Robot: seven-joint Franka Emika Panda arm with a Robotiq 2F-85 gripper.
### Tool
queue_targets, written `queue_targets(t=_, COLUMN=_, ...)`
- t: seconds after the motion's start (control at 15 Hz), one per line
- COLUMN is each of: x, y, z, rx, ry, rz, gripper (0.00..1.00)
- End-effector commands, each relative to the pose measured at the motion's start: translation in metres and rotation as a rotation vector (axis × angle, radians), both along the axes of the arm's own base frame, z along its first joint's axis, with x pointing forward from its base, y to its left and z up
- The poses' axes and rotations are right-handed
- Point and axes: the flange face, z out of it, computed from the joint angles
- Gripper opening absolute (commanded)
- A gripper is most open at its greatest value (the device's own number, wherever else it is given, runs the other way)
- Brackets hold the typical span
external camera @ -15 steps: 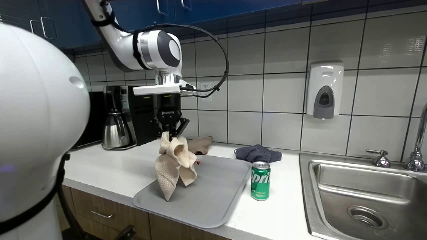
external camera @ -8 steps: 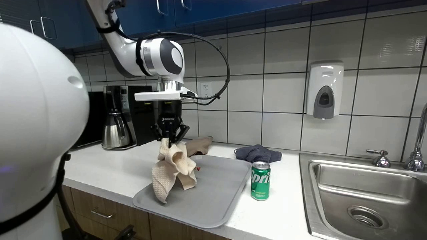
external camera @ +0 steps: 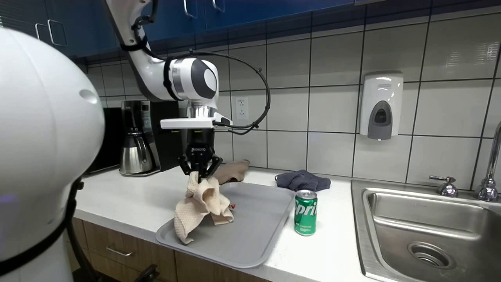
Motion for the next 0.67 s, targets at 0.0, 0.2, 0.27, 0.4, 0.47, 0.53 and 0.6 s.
queue_targets(t=0.0, x=0.013, y=-0.004, z=-0.005, rx=0.004, ry=0.003, rz=-0.041, gripper=0.03)
queue_targets(t=0.2, x=0.019, y=-0.006, z=-0.012, rx=0.001, ry=0.01, rz=-0.054, gripper=0.03)
queue_targets(t=0.27, x=0.022, y=-0.006, z=-0.013, rx=0.002, ry=0.013, rz=-0.059, gripper=0.03)
queue_targets(t=0.4, x=0.027, y=-0.006, z=-0.017, rx=0.003, ry=0.017, rz=-0.06, gripper=0.03)
queue_targets(t=0.47, x=0.028, y=-0.006, z=-0.019, rx=0.002, ry=0.019, rz=-0.06, gripper=0.03)
queue_targets(t=0.53, x=0.03, y=-0.005, z=-0.019, rx=0.005, ry=0.023, rz=-0.062, gripper=0.25)
queue_targets(t=0.6, x=0.031, y=-0.004, z=-0.019, rx=0.008, ry=0.025, rz=-0.063, gripper=0.36)
